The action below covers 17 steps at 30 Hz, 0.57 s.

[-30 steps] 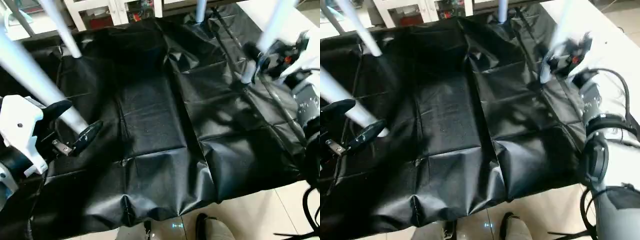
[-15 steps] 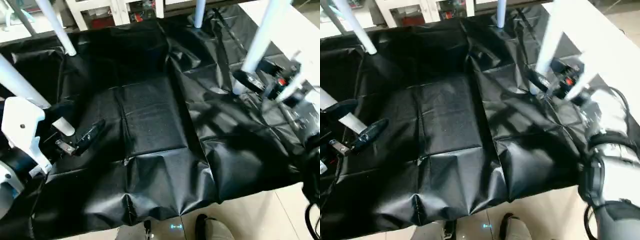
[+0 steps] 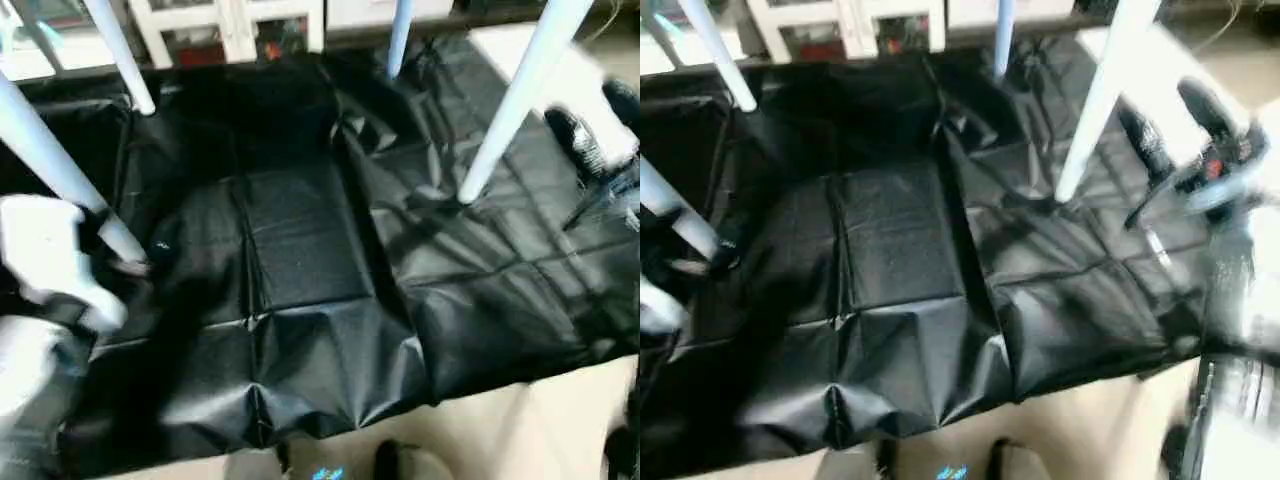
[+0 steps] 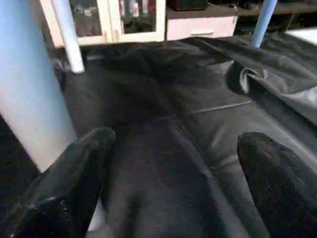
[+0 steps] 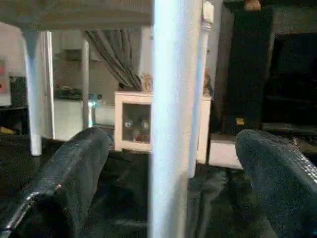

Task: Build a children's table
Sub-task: Flip table

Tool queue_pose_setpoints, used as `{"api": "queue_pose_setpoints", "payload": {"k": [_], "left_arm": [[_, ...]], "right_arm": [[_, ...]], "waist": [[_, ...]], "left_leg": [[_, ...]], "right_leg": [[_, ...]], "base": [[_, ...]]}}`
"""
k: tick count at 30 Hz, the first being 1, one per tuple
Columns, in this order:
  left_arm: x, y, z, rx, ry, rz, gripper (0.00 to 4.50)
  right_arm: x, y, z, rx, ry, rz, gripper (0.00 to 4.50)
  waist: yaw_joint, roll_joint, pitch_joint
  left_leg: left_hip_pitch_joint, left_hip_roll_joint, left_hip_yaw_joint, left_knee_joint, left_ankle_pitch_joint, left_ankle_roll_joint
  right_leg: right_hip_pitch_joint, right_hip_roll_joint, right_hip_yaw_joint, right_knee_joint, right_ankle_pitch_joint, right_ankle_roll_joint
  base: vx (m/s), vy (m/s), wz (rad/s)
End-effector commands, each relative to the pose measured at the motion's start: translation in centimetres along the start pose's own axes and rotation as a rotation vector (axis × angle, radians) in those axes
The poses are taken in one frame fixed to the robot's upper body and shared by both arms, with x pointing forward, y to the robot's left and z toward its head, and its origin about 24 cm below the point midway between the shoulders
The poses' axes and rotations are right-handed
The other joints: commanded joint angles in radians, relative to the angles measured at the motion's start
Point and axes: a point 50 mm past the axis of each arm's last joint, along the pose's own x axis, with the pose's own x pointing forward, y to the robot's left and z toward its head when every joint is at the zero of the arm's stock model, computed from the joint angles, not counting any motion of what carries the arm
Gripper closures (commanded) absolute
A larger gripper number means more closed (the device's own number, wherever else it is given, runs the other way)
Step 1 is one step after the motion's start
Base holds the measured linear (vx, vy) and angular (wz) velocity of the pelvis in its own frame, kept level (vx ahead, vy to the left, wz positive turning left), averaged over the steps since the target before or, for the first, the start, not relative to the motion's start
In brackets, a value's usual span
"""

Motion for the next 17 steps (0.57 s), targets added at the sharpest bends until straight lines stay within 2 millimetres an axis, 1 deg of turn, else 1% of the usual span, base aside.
{"api": "queue_pose_setpoints", "payload": {"k": [1,2,3,4,5,6,7,8,9,10,11,12,13,14,15,16,17], "left_arm": [[-0.2,-0.5,0.5,0.073,-0.047,0.028,0.13],[-0.2,-0.7,0.5,0.091,-0.057,0.023,0.13],[-0.1,-1.6,0.4,0.117,-0.049,-0.047,0.13],[0.1,-2.1,0.2,0.118,-0.053,-0.058,0.13],[0.2,-2.2,0.2,0.116,-0.061,-0.051,0.13],[0.5,-2.4,-0.3,0.098,-0.061,-0.009,0.13],[0.7,-2.6,-0.6,0.088,-0.059,-0.003,0.13],[1.1,-3.3,-1.4,0.041,-0.035,-0.010,0.13],[1.3,-3.8,-1.9,0.017,-0.017,-0.017,0.13],[1.5,-4.3,-2.4,0.009,-0.004,-0.019,0.13],[1.7,-4.6,-3.0,0.002,0.013,-0.014,0.13],[1.9,-4.6,-3.3,0.001,0.016,-0.004,0.13],[2.0,-4.7,-3.7,-0.001,0.020,0.009,0.13],[2.1,-5.0,-4.1,0.011,0.029,0.003,0.13],[2.1,-5.0,-4.1,0.011,0.029,0.003,0.13],[2.2,-5.0,-4.1,0.018,0.017,0.017,0.13],[2.2,-5.0,-4.1,0.027,0.014,0.013,0.13]], "right_arm": [[-0.1,1.6,0.5,0.054,0.036,-0.039,0.05],[-0.2,2.2,0.4,0.071,0.050,-0.044,0.05],[-0.4,4.6,-0.1,0.100,0.085,-0.010,0.05],[-0.4,6.1,-0.6,0.114,0.116,0.017,0.05],[-0.4,6.8,-0.8,0.121,0.132,0.030,0.05],[0.1,8.8,-1.5,0.134,0.192,0.023,0.05],[0.2,9.5,-1.9,0.134,0.218,-0.001,0.05],[0.6,11.2,-2.8,0.154,0.269,-0.079,0.05],[0.9,12.1,-3.1,0.196,0.269,-0.067,0.05],[1.1,12.8,-3.3,0.245,0.243,-0.021,0.05],[1.1,13.0,-4.0,0.258,0.253,-0.056,0.05],[0.9,13.1,-4.4,0.252,0.271,-0.086,0.05],[0.7,13.2,-4.9,0.240,0.303,-0.136,0.05],[0.1,13.3,-5.2,0.195,0.326,-0.190,0.05],[0.1,13.3,-5.2,0.195,0.326,-0.190,0.05],[-0.2,13.5,-5.3,0.168,0.340,-0.194,0.05],[-0.6,13.5,-5.4,0.151,0.355,-0.201,0.05]], "waist": [[-0.006,-0.014,-0.115],[-0.004,-0.016,-0.111],[-0.005,-0.017,-0.115],[-0.014,-0.033,-0.117],[-0.017,-0.033,-0.108],[-0.031,-0.038,-0.108],[-0.036,-0.040,-0.110],[-0.045,-0.039,-0.112],[-0.051,-0.041,-0.118],[-0.060,-0.050,-0.119],[-0.066,-0.052,-0.121],[-0.069,-0.052,-0.123],[-0.070,-0.054,-0.125],[-0.073,-0.064,-0.128],[-0.069,-0.058,-0.133],[-0.071,-0.059,-0.133],[-0.077,-0.071,-0.134]], "left_leg": [[0.039,0.014,0.004,-0.053,0.035,0.158],[0.038,0.016,0.003,-0.058,0.012,0.141],[0.043,0.016,0.005,-0.063,-0.029,0.117],[0.043,0.015,0.007,-0.067,-0.051,0.102],[0.048,0.017,0.008,-0.082,-0.151,0.057],[0.057,0.017,0.006,-0.091,-0.238,0.003],[0.056,0.015,0.006,-0.095,-0.264,-0.017],[0.060,0.013,0.004,-0.098,-0.288,-0.053],[0.070,0.009,0.005,-0.099,-0.321,-0.075],[0.073,0.009,0.004,-0.098,-0.361,-0.082],[0.075,0.007,-0.003,-0.098,-0.410,-0.095],[0.075,0.005,-0.007,-0.099,-0.433,-0.102],[0.075,0.006,-0.008,-0.100,-0.435,-0.103],[0.078,0.006,-0.008,-0.101,-0.435,-0.105],[0.084,0.007,-0.007,-0.103,-0.435,-0.109],[0.084,0.007,-0.010,-0.108,-0.445,-0.109],[0.078,0.009,-0.014,-0.113,-0.459,-0.108]], "right_leg": [[0.064,-0.043,0.028,-0.062,-0.016,-0.246],[0.065,-0.044,0.031,-0.068,-0.046,-0.217],[0.062,-0.046,0.031,-0.073,-0.093,-0.190],[0.065,-0.044,0.032,-0.078,-0.123,-0.173],[0.061,-0.048,0.033,-0.093,-0.245,-0.142],[0.061,-0.050,0.035,-0.104,-0.357,-0.109],[0.065,-0.052,0.035,-0.104,-0.389,-0.094],[0.060,-0.052,0.037,-0.110,-0.433,-0.063],[0.053,-0.053,0.039,-0.117,-0.466,-0.038],[0.050,-0.052,0.037,-0.122,-0.506,-0.025],[0.052,-0.056,0.034,-0.128,-0.557,0.003],[0.052,-0.056,0.033,-0.134,-0.584,0.023],[0.051,-0.055,0.032,-0.138,-0.582,0.030],[0.051,-0.052,0.031,-0.141,-0.568,0.035],[0.050,-0.050,0.032,-0.141,-0.530,0.034],[0.052,-0.048,0.031,-0.141,-0.514,0.030],[0.063,-0.046,0.026,-0.139,-0.496,0.028]], "base": [[0.000,0.000,0.00],[0.000,0.000,0.00],[0.000,0.000,0.00],[0.000,0.000,0.00],[0.000,0.000,0.00],[0.000,0.000,0.00],[0.000,0.000,0.00],[0.000,0.000,0.00],[0.000,0.000,0.00],[0.000,0.000,0.00],[0.000,0.000,0.00],[0.000,0.000,0.00],[0.000,0.000,0.00],[0.000,0.000,0.00],[0.000,0.000,0.00],[0.000,0.000,0.00],[0.000,0.000,0.00]]}}
